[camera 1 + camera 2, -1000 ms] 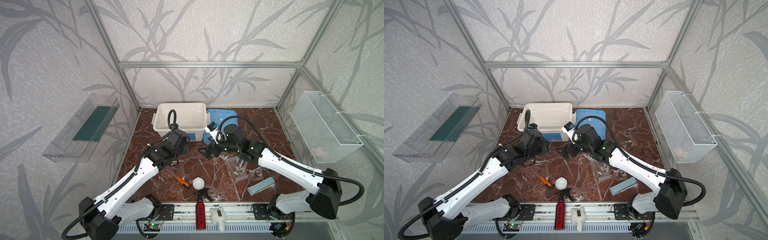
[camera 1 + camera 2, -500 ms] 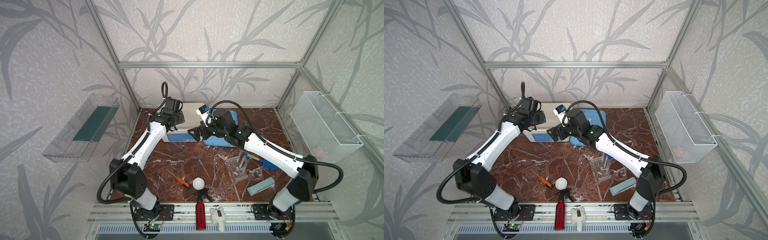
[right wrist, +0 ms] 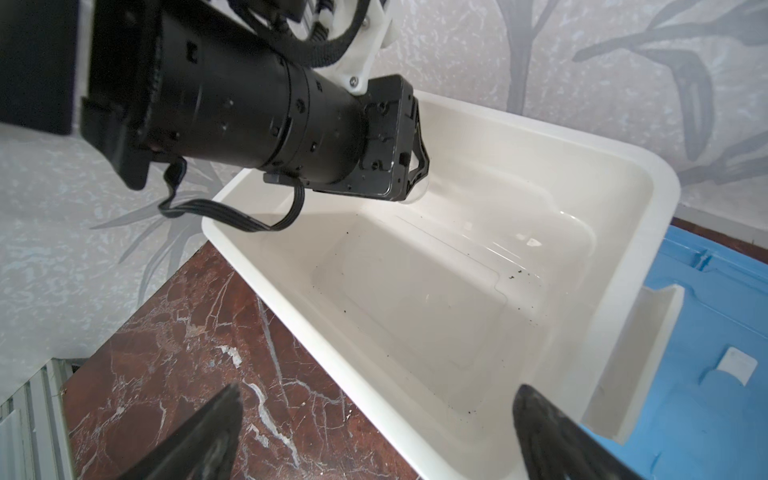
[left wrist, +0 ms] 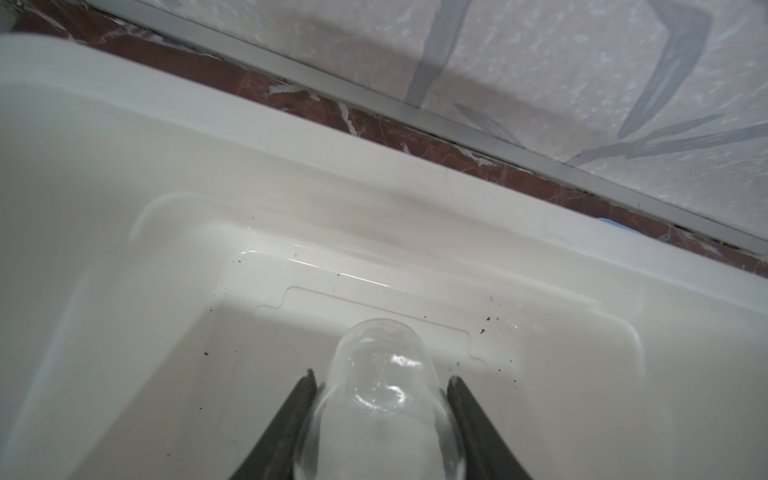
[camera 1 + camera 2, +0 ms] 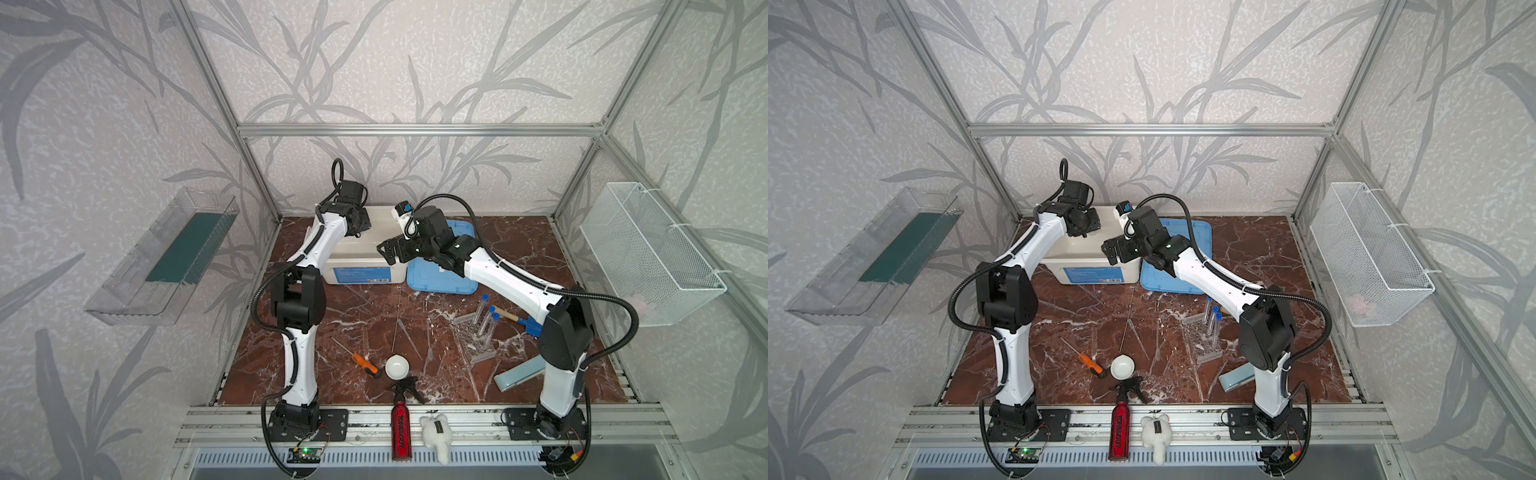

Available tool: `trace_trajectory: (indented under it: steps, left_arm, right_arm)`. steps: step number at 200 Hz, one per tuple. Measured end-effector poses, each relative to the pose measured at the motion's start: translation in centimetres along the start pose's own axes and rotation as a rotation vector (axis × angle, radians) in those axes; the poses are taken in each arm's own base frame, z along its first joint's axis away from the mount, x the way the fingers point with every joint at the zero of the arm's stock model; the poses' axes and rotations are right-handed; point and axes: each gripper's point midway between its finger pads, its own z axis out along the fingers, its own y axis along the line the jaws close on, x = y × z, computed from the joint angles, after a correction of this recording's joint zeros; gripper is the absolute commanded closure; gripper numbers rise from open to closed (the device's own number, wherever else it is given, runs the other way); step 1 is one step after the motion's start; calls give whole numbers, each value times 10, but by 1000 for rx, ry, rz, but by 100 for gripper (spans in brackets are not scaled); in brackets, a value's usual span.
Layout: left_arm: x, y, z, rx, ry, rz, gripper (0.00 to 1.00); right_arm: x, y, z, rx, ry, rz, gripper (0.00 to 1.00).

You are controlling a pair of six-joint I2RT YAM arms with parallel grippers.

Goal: Organize the chemistry lab equipment
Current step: 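Lower the beaker into the white bin and open the left gripper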

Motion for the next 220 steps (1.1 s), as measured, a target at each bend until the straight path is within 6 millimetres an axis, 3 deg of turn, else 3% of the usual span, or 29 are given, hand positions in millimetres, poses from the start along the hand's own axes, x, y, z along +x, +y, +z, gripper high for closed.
trace_trajectory:
  steps: [29, 107, 148, 220]
  left_arm:
    - [17, -1, 17, -37, 45, 29, 74]
    - [43, -5, 45, -63, 106, 71, 69]
    - [54, -3, 58, -70, 137, 64, 67]
    - [69, 3, 75, -92, 176, 64, 54]
  right_arm:
    - [3, -11, 4, 11, -12, 26, 1]
    - [22, -9, 13, -20, 13, 35, 1]
    - [22, -9, 15, -24, 3, 40, 1]
    - [32, -12, 18, -21, 15, 54, 1]
